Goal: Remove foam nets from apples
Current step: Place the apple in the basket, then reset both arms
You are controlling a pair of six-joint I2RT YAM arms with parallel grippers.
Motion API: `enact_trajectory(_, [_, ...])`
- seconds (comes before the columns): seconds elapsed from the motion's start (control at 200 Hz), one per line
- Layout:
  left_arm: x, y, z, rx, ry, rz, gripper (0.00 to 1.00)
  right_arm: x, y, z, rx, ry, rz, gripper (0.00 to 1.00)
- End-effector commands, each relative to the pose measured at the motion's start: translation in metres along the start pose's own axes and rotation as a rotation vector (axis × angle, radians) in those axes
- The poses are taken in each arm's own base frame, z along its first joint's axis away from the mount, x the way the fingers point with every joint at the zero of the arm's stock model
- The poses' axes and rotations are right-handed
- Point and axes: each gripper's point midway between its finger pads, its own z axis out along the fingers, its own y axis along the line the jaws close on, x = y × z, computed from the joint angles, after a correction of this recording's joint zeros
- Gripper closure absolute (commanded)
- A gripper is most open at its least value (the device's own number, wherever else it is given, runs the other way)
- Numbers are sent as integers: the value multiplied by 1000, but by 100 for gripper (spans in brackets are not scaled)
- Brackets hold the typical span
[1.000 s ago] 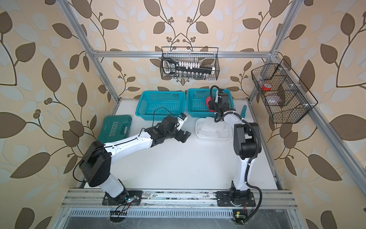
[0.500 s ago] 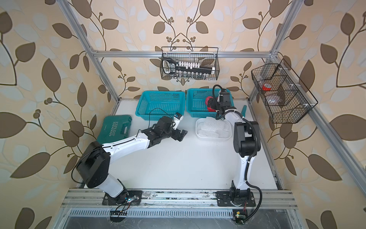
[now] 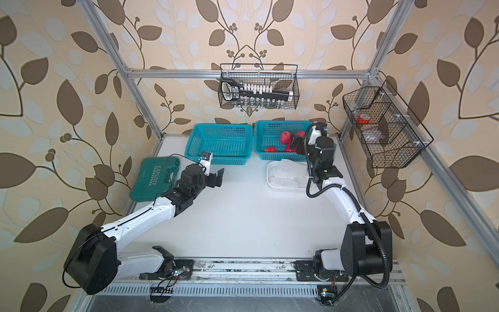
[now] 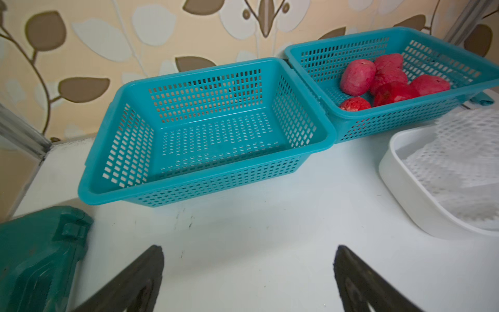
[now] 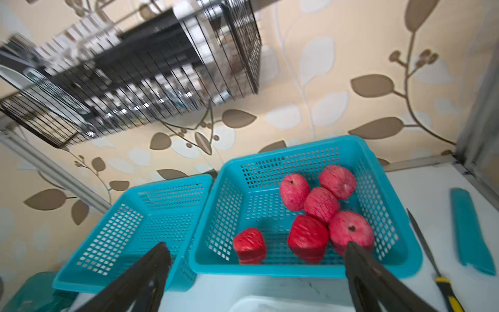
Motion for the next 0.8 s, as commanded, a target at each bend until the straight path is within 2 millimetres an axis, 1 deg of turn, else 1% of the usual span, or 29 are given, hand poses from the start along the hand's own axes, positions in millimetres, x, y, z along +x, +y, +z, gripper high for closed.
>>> enact_trajectory(0.0, [4,34,-14,-165,-60,10,1,8,-17,-22,134,-116,-93,0])
enact_trajectory(0.015, [6,37,-16,-183,-65,8,1,10,-20,-27,151,-131,-104,0])
enact_trajectory(0.035, [8,42,-18,-208,-69,5,1,9,-18,-33,157,-157,-120,0])
enact_trajectory(0.05, [11,46,-20,-227,-67,5,1,13,-18,-38,164,-169,-142,0])
enact_trajectory(0.105, [19,57,-27,-287,-62,-3,1,18,-17,-56,187,-241,-191,0])
enact_trajectory(0.125, [23,61,-29,-305,-59,-7,1,18,-15,-62,197,-268,-197,0])
enact_trajectory(0.17, [30,68,-34,-339,-53,-22,1,27,-15,-74,220,-290,-197,1])
enact_trajectory(0.25, [47,74,-42,-356,-59,-38,1,44,-11,-78,231,-249,-223,0])
enact_trajectory(0.36, [61,84,-52,-406,-71,-35,1,66,-21,-82,297,-194,-274,0])
enact_trajectory(0.415, [67,87,-54,-417,-77,-29,1,75,-28,-87,324,-188,-276,0])
enact_trajectory(0.51, [78,90,-50,-446,-81,22,1,90,-37,-95,331,-189,-317,1])
enact_trajectory(0.525, [79,91,-49,-451,-84,33,1,92,-40,-95,340,-189,-321,0])
enact_trajectory(0.53, [77,91,-50,-451,-97,28,1,93,-40,-96,342,-188,-323,0])
enact_trajectory(0.535, [81,91,-48,-452,-82,42,1,93,-41,-96,345,-188,-325,0])
enact_trajectory(0.55, [80,91,-47,-453,-94,46,1,94,-44,-97,356,-189,-328,0])
enact_trajectory(0.585, [86,90,-43,-453,-80,70,1,99,-49,-97,375,-181,-337,0])
enact_trajectory(0.64, [90,88,-35,-458,-50,104,1,104,-54,-94,389,-167,-344,1])
enact_trajectory(0.685, [90,85,-27,-441,-24,123,1,107,-59,-92,400,-162,-334,0])
enact_trajectory(0.795, [87,81,-13,-434,-24,165,1,116,-78,-82,439,-117,-306,0])
